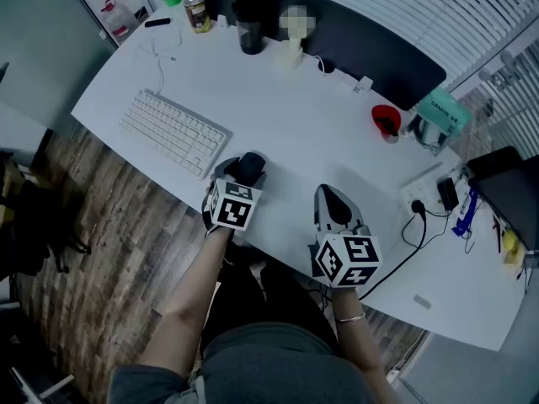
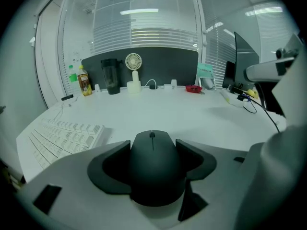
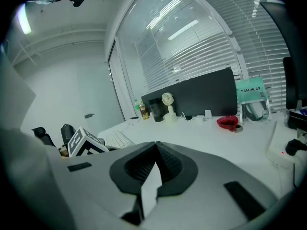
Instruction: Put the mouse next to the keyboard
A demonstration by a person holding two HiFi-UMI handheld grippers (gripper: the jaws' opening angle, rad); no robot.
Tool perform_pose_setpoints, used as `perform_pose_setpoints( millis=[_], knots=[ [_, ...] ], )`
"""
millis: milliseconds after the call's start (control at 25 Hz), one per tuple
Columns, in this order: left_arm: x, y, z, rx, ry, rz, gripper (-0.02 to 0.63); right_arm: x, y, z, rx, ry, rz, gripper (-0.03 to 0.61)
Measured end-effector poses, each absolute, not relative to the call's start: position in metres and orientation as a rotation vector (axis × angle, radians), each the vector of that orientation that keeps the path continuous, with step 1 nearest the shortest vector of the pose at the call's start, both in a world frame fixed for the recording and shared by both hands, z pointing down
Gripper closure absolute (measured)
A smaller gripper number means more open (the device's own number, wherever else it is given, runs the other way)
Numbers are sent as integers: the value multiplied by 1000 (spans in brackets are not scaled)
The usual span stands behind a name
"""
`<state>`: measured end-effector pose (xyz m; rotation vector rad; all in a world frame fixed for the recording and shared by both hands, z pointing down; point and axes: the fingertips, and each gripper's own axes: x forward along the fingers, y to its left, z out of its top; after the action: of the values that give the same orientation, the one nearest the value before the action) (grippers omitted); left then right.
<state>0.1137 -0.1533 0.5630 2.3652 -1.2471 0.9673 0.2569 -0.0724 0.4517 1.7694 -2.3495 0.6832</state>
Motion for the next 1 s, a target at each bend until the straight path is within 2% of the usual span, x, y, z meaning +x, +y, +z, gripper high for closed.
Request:
perform_pose_setpoints(
  millis=[1000],
  knots=[
    [116, -150, 574, 2368, -1216, 992, 307, 257, -69, 455, 1764, -2347, 702, 574]
  ],
)
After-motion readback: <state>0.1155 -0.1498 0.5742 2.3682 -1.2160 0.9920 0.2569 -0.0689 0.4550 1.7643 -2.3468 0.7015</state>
